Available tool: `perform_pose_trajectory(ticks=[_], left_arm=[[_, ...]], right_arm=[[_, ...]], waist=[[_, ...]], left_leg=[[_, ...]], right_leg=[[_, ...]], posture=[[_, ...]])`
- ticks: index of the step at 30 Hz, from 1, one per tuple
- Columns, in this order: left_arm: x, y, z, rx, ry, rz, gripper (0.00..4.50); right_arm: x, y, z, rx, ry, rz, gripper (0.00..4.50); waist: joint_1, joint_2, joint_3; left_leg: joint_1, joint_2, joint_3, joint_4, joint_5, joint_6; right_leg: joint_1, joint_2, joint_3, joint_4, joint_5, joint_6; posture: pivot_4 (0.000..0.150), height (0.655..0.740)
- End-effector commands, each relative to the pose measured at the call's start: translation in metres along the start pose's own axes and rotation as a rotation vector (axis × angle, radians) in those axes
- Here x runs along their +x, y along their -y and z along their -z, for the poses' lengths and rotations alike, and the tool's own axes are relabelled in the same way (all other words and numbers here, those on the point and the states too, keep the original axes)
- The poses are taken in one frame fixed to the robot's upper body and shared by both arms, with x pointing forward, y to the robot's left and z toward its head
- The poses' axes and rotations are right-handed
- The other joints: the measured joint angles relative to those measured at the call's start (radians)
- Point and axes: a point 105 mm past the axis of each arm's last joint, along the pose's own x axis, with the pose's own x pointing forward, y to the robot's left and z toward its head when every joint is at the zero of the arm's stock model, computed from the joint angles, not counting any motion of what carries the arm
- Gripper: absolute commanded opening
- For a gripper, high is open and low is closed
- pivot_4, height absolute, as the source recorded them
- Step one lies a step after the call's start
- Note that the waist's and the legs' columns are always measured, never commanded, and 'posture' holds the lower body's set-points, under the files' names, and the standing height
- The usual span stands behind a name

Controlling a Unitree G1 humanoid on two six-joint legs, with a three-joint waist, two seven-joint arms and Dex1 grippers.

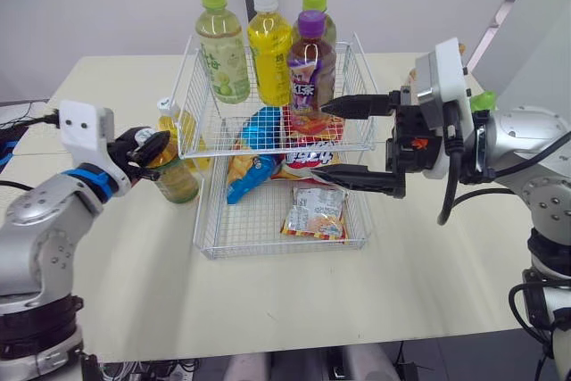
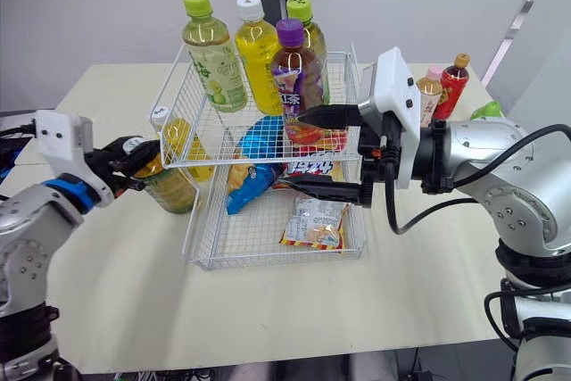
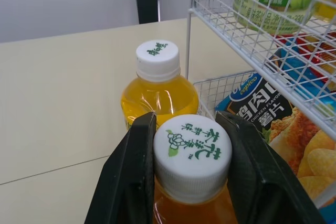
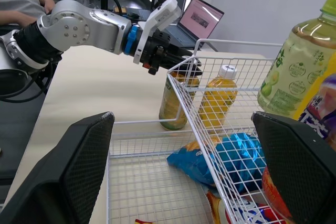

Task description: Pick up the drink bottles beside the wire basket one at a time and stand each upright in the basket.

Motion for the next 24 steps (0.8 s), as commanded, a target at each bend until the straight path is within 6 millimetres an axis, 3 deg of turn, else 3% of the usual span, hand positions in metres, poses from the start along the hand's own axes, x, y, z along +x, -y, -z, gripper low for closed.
perform_pose_trajectory(ticks=[1, 7, 15, 20, 24], left_arm=[[-0.019, -0.003, -0.056, 0.078, 0.13, 0.035, 1.37], [-0.038, -0.017, -0.117, 0.064, 0.193, 0.122, 1.37], [-0.054, -0.013, -0.198, 0.039, 0.303, 0.278, 1.37], [-0.043, 0.024, -0.244, 0.023, 0.34, 0.496, 1.37], [-0.025, 0.05, -0.252, 0.048, 0.294, 0.609, 1.37]], right_arm=[[-0.001, 0.001, -0.01, -0.054, 0.027, 0.009, 4.5], [0.001, 0.004, -0.014, -0.053, 0.068, 0.008, 4.5], [0.002, 0.008, -0.022, -0.083, 0.092, 0.03, 4.5], [0.0, 0.014, -0.018, -0.094, 0.07, 0.069, 4.5], [0.0, 0.018, -0.015, -0.097, 0.056, 0.094, 4.5]], waist=[[0.0, 0.0, 0.0], [-0.001, 0.0, 0.0], [-0.002, 0.0, 0.001], [0.002, -0.001, 0.002], [-0.003, 0.0, 0.002]], left_leg=[[0.0, 0.0, 0.0, 0.0, 0.0, 0.0], [0.0, 0.0, 0.0, 0.0, 0.0, 0.0], [-0.001, 0.001, -0.001, -0.001, 0.0, 0.0], [-0.005, 0.0, -0.005, 0.001, 0.0, 0.0], [-0.006, -0.001, -0.006, 0.001, 0.0, 0.0]], right_leg=[[0.0, 0.0, 0.0, 0.0, 0.0, 0.0], [0.0, 0.003, 0.0, -0.001, 0.0, 0.0], [0.0, 0.005, -0.001, -0.002, 0.0, 0.0], [-0.001, 0.006, -0.003, -0.003, -0.002, 0.003], [-0.001, 0.006, -0.003, -0.003, -0.002, 0.003]], posture=[[0.15, 0.74], [0.15, 0.74], [0.15, 0.74], [0.15, 0.74], [0.15, 0.74]])
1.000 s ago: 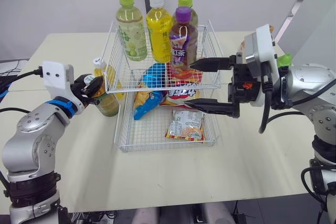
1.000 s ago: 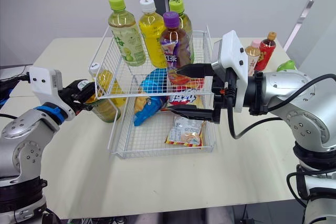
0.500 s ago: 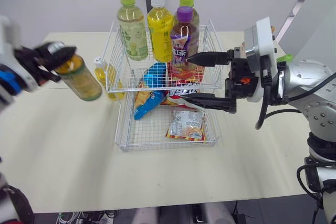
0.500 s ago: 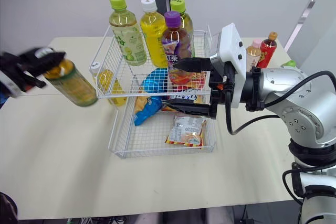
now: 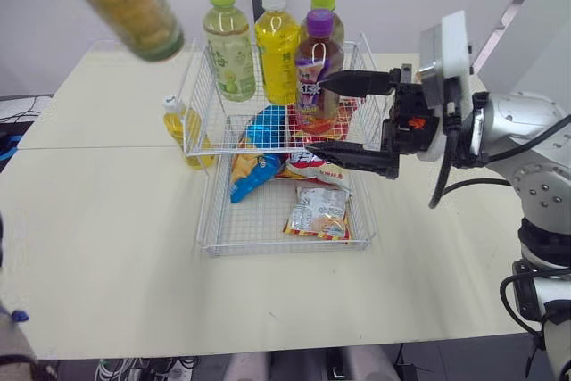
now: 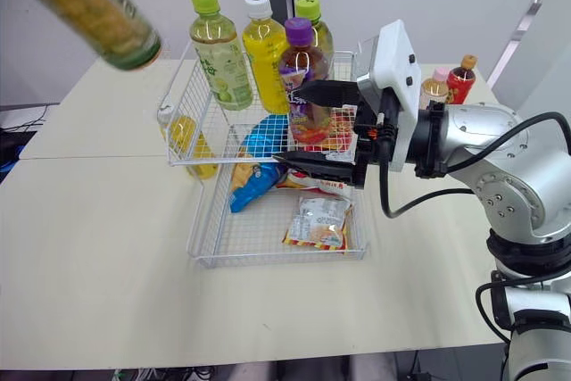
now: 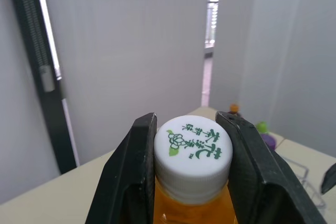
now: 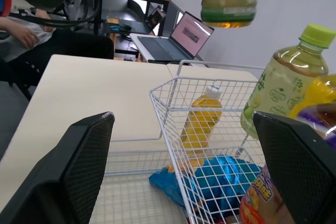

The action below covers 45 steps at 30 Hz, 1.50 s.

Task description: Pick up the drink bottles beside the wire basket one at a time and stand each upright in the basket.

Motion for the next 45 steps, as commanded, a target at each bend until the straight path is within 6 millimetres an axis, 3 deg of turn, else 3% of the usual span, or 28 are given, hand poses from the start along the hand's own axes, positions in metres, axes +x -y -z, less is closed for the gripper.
perform_pose_trajectory(ticks=[1, 6, 10, 12, 21, 34, 35, 42, 45], left_arm=[[0.023, 0.009, 0.004, 0.03, -0.05, 0.075, 1.37], [0.061, 0.017, 0.036, 0.056, -0.135, 0.161, 1.37], [0.08, 0.018, 0.056, 0.049, -0.14, 0.192, 1.37], [0.085, 0.019, 0.066, 0.053, -0.154, 0.202, 1.37], [0.098, 0.023, 0.088, 0.022, -0.15, 0.237, 1.37], [0.111, 0.035, 0.091, 0.03, -0.155, 0.256, 1.37], [0.11, 0.036, 0.091, 0.031, -0.158, 0.265, 2.09], [0.096, 0.035, 0.079, 0.055, -0.131, 0.29, 4.31], [0.084, 0.032, 0.067, 0.072, -0.112, 0.283, 4.49]], right_arm=[[-0.005, 0.007, -0.006, -0.054, 0.008, 0.05, 4.5], [-0.01, 0.014, 0.0, -0.068, -0.038, 0.1, 4.5], [-0.065, 0.01, 0.003, -0.082, -0.06, 0.149, 4.5], [-0.072, 0.008, 0.002, -0.089, -0.071, 0.157, 4.5], [-0.077, 0.006, -0.002, -0.084, -0.082, 0.181, 4.5], [-0.08, 0.008, -0.002, -0.089, -0.09, 0.191, 4.5], [-0.08, 0.008, -0.002, -0.09, -0.091, 0.191, 4.5], [-0.077, 0.007, -0.003, -0.092, -0.093, 0.182, 4.5], [-0.075, 0.006, -0.005, -0.095, -0.091, 0.179, 4.5]], waist=[[-0.003, 0.001, 0.001], [-0.007, 0.002, 0.001], [-0.006, 0.003, 0.002], [-0.005, 0.004, 0.003], [-0.012, 0.004, 0.003], [-0.001, 0.004, 0.003], [-0.001, 0.004, 0.003], [-0.002, 0.005, 0.003], [-0.003, 0.005, 0.003]], left_leg=[[0.0, 0.0, 0.0, 0.0, 0.0, 0.0], [0.0, 0.001, 0.0, 0.0, 0.0, -0.001], [-0.003, 0.001, 0.0, 0.0, 0.0, 0.0], [-0.006, 0.0, 0.002, 0.0, 0.0, 0.0], [-0.006, 0.001, 0.005, 0.001, 0.0, 0.0], [-0.006, 0.0, 0.005, 0.002, 0.0, 0.0], [-0.006, 0.0, 0.005, 0.002, 0.0, 0.0], [-0.005, 0.001, 0.005, 0.002, 0.0, 0.0], [-0.005, 0.001, 0.005, 0.002, 0.0, 0.0]], right_leg=[[0.0, 0.0, 0.0, 0.0, 0.0, 0.0], [-0.002, 0.001, 0.0, 0.004, 0.001, -0.002], [-0.005, 0.001, 0.001, 0.002, 0.001, -0.004], [-0.006, -0.001, 0.001, 0.001, 0.001, -0.003], [-0.008, -0.001, 0.003, 0.005, 0.001, -0.003], [-0.007, -0.001, 0.003, 0.004, 0.001, -0.003], [-0.007, -0.001, 0.003, 0.004, 0.001, -0.003], [-0.007, -0.001, 0.003, 0.005, 0.001, -0.003], [-0.007, -0.001, 0.003, 0.005, 0.001, -0.003]], posture=[[0.15, 0.74], [0.15, 0.74], [0.15, 0.74], [0.15, 0.74], [0.15, 0.74], [0.15, 0.74], [0.15, 0.74], [0.15, 0.74], [0.15, 0.74]])
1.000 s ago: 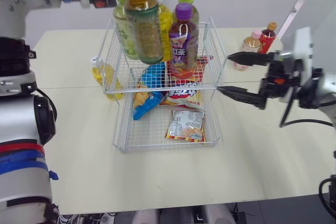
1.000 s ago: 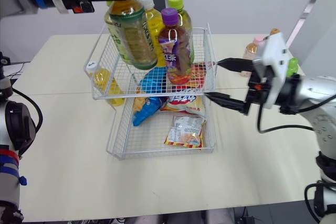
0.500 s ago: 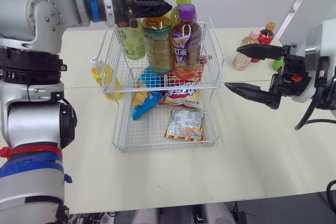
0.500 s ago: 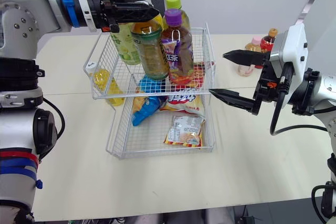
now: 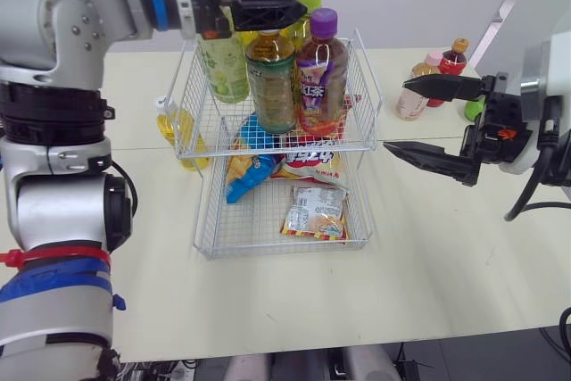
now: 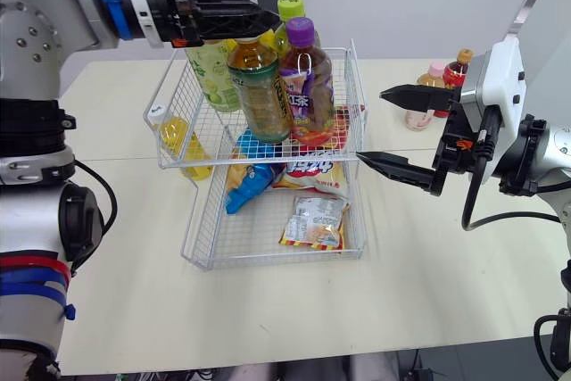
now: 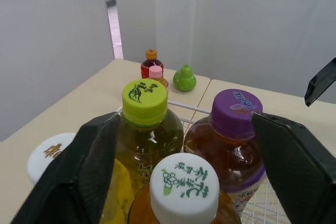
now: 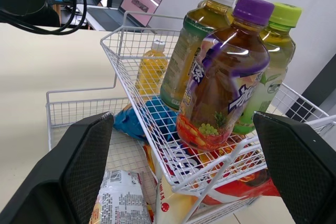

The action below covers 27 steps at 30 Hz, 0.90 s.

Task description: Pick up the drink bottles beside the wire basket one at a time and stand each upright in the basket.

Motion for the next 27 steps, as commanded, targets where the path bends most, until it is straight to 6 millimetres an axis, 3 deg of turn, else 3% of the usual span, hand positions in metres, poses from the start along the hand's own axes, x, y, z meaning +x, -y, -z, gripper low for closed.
perform_pose_trajectory(ticks=[1, 6, 12, 15, 20, 23, 27], left_arm=[[-0.024, 0.008, -0.036, 0.089, 0.088, -0.004, 4.49], [-0.066, 0.0, -0.05, 0.093, 0.145, -0.096, 4.49], [-0.123, -0.016, -0.032, 0.13, 0.126, -0.316, 4.49], [-0.16, -0.027, -0.003, 0.127, 0.044, -0.478, 4.49], [-0.198, -0.034, 0.049, 0.103, -0.041, -0.64, 4.49], [-0.216, -0.035, 0.076, 0.1, -0.047, -0.728, 4.49], [-0.224, -0.021, 0.114, 0.042, -0.079, -0.735, 4.49]], right_arm=[[-0.001, -0.001, -0.013, -0.056, 0.022, 0.006, 4.5], [-0.001, -0.002, -0.014, -0.053, 0.03, -0.004, 4.5], [0.002, -0.007, -0.011, -0.03, 0.039, -0.026, 4.5], [0.009, -0.015, -0.009, -0.006, 0.058, -0.057, 4.5], [0.021, -0.022, -0.001, -0.006, 0.069, -0.075, 4.5], [0.028, -0.03, 0.004, -0.016, 0.062, -0.099, 4.5], [0.033, -0.039, 0.005, -0.017, 0.071, -0.113, 4.5]], waist=[[0.0, 0.0, 0.0], [-0.001, 0.0, 0.0], [-0.003, 0.001, 0.0], [-0.006, 0.001, -0.001], [-0.006, 0.001, -0.001], [0.001, 0.001, -0.002], [0.005, 0.0, -0.002]], left_leg=[[0.0, 0.0, 0.0, 0.0, 0.0, 0.0], [0.0, 0.0, 0.0, 0.0, 0.0, 0.0], [0.003, 0.001, 0.0, -0.001, 0.0, 0.0], [0.004, 0.001, 0.0, -0.001, 0.0, 0.0], [0.006, 0.002, 0.001, -0.002, 0.0, 0.0], [0.006, 0.002, 0.001, -0.001, 0.0, 0.0], [0.006, 0.001, 0.001, -0.001, 0.0, 0.0]], right_leg=[[0.0, 0.0, 0.0, 0.0, 0.0, 0.0], [0.0, 0.0, 0.0, 0.0, 0.0, 0.0], [0.003, 0.0, 0.0, 0.0, 0.0, 0.0], [0.003, 0.0, 0.0, 0.0, 0.0, 0.0], [0.004, 0.0, 0.001, -0.001, 0.0, 0.0], [0.005, 0.0, 0.001, 0.0, 0.0, -0.001], [0.006, -0.003, 0.0, -0.001, 0.0, -0.001]], posture=[[0.15, 0.74], [0.15, 0.74], [0.15, 0.74], [0.15, 0.74], [0.15, 0.74], [0.15, 0.74], [0.15, 0.74]])
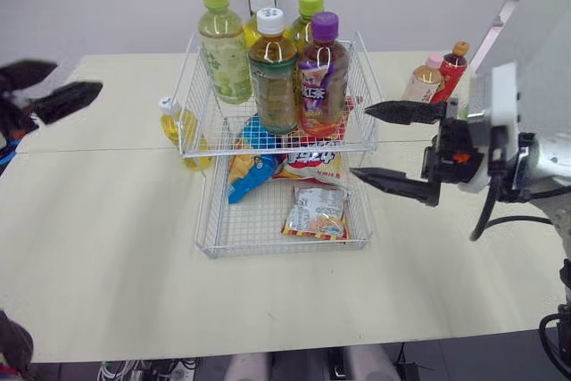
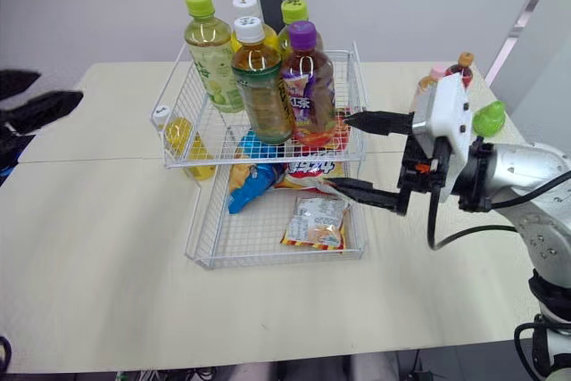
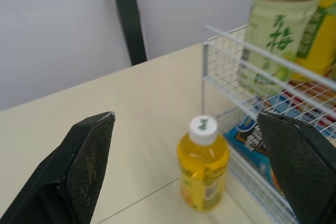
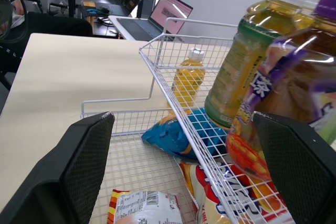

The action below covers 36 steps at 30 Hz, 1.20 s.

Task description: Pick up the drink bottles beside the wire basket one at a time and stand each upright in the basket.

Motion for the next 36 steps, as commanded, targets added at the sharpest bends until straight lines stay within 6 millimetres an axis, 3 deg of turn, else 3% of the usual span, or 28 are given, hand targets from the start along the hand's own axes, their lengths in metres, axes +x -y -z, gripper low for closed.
perform_pose_trajectory(ticks=[1, 8, 15, 26, 36], left_arm=[[-0.014, 0.009, 0.004, 0.046, 0.03, -0.005, 4.49], [-0.017, 0.019, 0.028, 0.025, 0.011, -0.049, 4.49], [-0.005, 0.026, 0.031, 0.022, 0.021, -0.022, 4.49], [0.052, 0.032, 0.027, -0.097, 0.095, 0.002, 4.49], [0.107, 0.029, 0.032, -0.037, 0.061, -0.025, 4.49]], right_arm=[[0.003, -0.007, -0.01, -0.058, 0.031, -0.002, 4.5], [0.002, -0.005, -0.008, -0.066, 0.018, 0.013, 4.5], [0.0, 0.001, -0.007, -0.071, 0.023, 0.027, 4.5], [0.002, 0.004, -0.008, -0.048, 0.045, 0.042, 4.5], [0.002, 0.006, -0.005, -0.045, 0.023, 0.04, 4.5]], waist=[[0.0, 0.0, 0.0], [0.001, -0.001, -0.001], [0.001, -0.001, -0.001], [0.001, -0.002, -0.001], [0.0, -0.002, -0.001]], left_leg=[[0.0, 0.0, 0.001, 0.0, 0.0, 0.0], [0.003, 0.0, 0.002, 0.0, 0.0, 0.0], [0.004, 0.0, 0.002, -0.001, 0.0, 0.0], [0.004, -0.001, 0.002, -0.001, 0.0, 0.0], [0.004, -0.001, 0.002, -0.001, 0.0, 0.0]], right_leg=[[0.0, -0.003, 0.0, 0.0, 0.0, 0.0], [0.002, -0.004, 0.0, 0.0, 0.0, 0.0], [0.002, -0.003, 0.0, 0.0, 0.0, 0.0], [0.003, -0.002, 0.0, 0.001, 0.0, 0.0], [0.003, 0.001, 0.0, 0.001, 0.0, 0.0]], posture=[[0.15, 0.74], [0.15, 0.74], [0.15, 0.74], [0.15, 0.74], [0.15, 0.74]])
